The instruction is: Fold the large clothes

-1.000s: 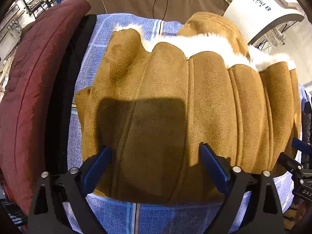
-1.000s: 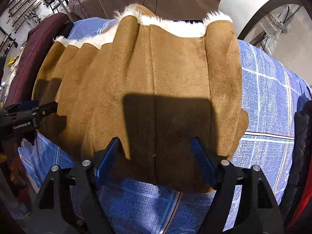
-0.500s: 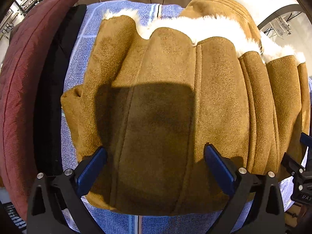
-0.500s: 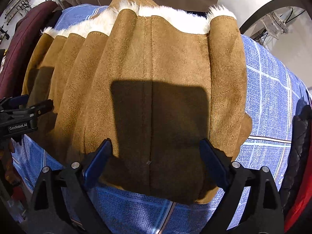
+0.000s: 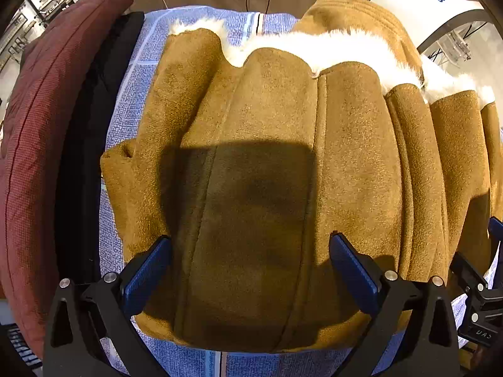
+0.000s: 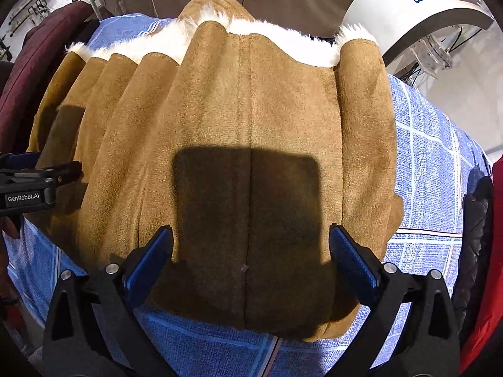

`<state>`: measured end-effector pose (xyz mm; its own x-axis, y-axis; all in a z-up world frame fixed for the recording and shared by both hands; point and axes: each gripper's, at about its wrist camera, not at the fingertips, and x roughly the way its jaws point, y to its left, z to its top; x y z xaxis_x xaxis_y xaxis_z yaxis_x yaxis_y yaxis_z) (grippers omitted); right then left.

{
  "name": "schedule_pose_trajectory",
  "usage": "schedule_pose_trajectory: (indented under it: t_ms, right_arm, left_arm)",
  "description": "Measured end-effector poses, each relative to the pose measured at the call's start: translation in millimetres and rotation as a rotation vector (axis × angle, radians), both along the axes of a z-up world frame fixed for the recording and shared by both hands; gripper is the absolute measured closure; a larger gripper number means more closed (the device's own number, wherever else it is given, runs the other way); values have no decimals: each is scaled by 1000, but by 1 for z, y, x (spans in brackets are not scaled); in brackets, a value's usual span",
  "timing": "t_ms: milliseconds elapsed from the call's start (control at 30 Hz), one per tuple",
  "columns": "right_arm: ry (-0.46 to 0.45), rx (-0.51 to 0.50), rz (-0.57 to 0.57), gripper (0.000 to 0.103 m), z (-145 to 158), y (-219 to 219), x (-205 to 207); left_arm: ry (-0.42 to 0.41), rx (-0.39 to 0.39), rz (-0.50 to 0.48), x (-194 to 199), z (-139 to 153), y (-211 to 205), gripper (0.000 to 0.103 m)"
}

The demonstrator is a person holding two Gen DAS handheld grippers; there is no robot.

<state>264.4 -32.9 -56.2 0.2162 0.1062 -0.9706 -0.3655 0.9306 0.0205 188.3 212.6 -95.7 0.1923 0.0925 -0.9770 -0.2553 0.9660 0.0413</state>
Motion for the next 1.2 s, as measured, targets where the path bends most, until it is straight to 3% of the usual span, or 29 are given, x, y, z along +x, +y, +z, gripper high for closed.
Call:
schedule_pose_trajectory:
  t_ms: [167, 267, 467, 700, 900, 1200]
  right_arm:
    - [-4, 42, -7, 5, 11, -8, -5]
    - [-25, 119, -49, 5, 26, -27, -9]
    - [-32, 258, -242, 5, 34, -98, -2]
    - [68, 440, -325, 5, 11, -153, 15]
    - [140, 479, -335, 5, -21, -163, 26]
    - [288, 664, -379, 5, -68, -179, 34]
  left_arm:
    - [-66, -2, -8, -17, 15, 1, 5]
    - [-80, 5, -19, -31, 27, 1, 6]
    - [-104, 2, 27, -59, 43, 11, 6]
    - [-102, -6, 67, -65, 60, 24, 6]
    - [-100, -10, 48, -70, 66, 17, 6]
    - [-80, -24, 52, -77, 64, 8, 6]
